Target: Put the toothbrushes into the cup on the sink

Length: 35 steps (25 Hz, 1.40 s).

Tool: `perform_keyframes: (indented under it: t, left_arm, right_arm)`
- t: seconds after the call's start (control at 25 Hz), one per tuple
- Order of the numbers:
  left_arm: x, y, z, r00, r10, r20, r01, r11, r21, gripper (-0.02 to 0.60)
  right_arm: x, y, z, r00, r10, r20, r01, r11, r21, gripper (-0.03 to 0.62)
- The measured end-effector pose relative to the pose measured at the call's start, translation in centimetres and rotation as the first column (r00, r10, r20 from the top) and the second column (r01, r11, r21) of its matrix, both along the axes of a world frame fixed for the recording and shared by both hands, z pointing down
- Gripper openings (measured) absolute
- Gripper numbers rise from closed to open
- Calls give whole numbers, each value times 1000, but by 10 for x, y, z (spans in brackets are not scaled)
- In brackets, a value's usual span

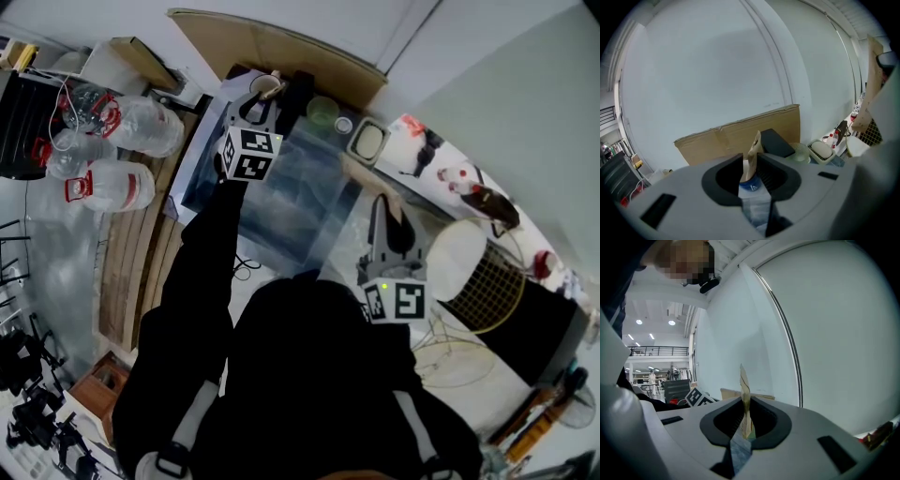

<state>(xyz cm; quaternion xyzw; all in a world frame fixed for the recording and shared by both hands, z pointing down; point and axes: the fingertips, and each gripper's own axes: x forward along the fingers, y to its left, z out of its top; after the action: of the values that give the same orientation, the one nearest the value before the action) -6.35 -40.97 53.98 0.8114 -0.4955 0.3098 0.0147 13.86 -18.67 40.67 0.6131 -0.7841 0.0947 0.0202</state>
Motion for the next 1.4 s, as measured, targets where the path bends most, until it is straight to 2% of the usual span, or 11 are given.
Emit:
perform_keyframes:
  t: [0.16,0.48,0.64,0.88,1.2,1.4]
  left_arm:
    - [-2,7,-19,999,-10,-38,11,999,33,74]
    - [-13,52,-48,993,-41,-113,48,997,59,69]
    - [-23,78,-63,983,-72,-167,83,995,62,49]
    - [-32,113,-80,975,-91,-204,109,991,80,14]
    - [-41,155,-82,944,-133,-301,161,984,71,2]
    - [-43,179,-78,937,-131,-323,158,986,59,2]
  right_arm:
    - [-2,1,-1,1000,3,1,-3,1000,7,40]
    - [-4,-8,-10,1000,14,10,-14,999,30,40]
    - [-7,-13,-13,1000,14,8,-14,999,50,39]
    - [-12,-26,-15,1000,7,22,-9,998,61,38]
    - [-14,-53,-11,999,36,38,-38,997,66,39]
    - [-13,-80,-1,993,88,73,-91,995,50,39]
